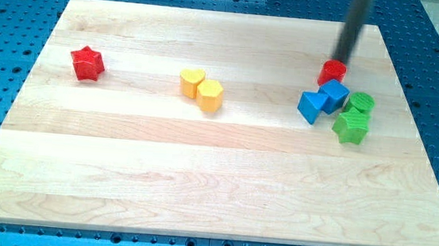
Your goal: Move the red circle above the yellow hexagon
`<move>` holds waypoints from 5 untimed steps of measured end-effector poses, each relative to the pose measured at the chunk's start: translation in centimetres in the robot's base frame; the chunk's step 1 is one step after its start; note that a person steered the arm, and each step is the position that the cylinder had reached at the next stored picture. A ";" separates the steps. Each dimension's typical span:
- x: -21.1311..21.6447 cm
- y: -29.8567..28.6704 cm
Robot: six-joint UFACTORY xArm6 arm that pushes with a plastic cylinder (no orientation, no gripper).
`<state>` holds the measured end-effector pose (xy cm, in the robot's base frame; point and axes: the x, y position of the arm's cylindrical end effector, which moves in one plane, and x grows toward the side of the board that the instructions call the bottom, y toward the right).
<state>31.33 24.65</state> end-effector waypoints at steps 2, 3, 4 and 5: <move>2.3 -18.5; 5.1 -24.1; -0.6 -17.2; 2.5 -10.5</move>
<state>33.80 14.20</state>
